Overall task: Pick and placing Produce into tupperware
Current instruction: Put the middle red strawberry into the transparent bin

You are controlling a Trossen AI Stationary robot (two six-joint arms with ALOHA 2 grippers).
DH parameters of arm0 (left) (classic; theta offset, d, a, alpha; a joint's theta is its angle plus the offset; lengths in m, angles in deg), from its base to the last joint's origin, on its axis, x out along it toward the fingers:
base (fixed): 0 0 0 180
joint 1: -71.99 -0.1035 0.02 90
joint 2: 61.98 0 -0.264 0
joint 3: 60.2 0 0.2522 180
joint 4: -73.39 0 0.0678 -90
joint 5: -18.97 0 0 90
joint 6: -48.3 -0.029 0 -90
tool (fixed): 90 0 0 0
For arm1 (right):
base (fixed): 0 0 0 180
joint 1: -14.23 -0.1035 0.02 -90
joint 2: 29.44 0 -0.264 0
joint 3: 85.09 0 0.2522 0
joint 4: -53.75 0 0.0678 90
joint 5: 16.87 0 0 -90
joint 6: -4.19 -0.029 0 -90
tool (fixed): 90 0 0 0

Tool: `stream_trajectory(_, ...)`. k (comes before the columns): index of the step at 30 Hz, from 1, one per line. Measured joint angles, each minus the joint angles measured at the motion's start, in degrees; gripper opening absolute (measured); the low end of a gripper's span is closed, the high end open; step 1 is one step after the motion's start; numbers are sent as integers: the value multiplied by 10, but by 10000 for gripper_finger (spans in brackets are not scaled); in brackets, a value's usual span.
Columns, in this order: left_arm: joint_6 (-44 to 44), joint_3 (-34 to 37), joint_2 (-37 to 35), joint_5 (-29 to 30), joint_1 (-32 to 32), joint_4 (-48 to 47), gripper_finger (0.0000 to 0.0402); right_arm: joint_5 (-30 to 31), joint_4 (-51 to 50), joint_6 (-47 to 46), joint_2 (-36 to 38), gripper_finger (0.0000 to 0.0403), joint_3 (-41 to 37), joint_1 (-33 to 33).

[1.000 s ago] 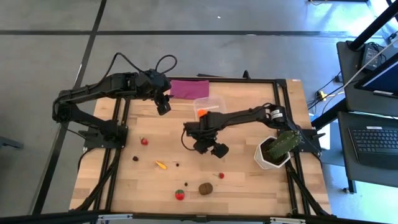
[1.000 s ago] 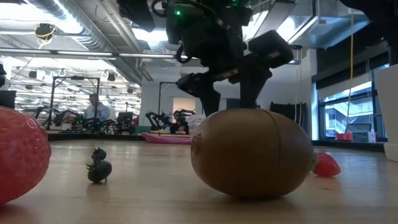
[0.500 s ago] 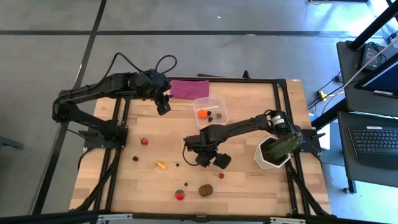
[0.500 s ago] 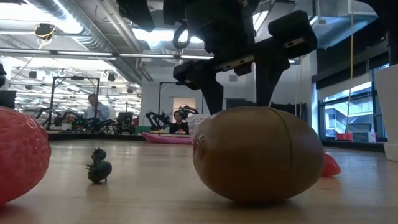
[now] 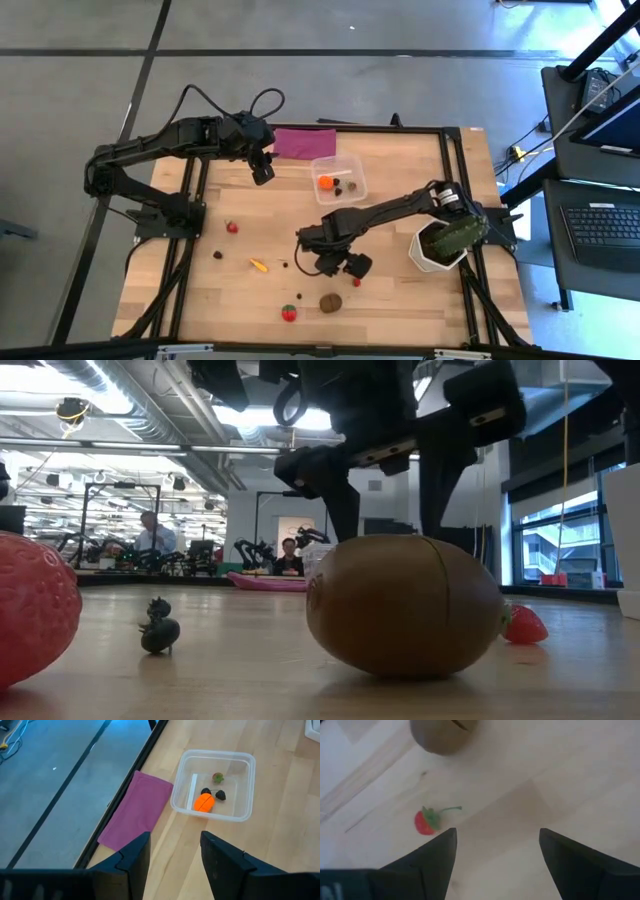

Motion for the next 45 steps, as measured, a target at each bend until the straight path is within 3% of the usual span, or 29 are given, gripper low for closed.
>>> stream_trajectory(38, -1, 0, 0, 0, 0, -3, 165, 14, -11, -16, 3, 283, 3, 18)
stream_trajectory(45, -1, 0, 0, 0, 0, -2, 165, 57, -103, -27, 11, 283, 141, 88)
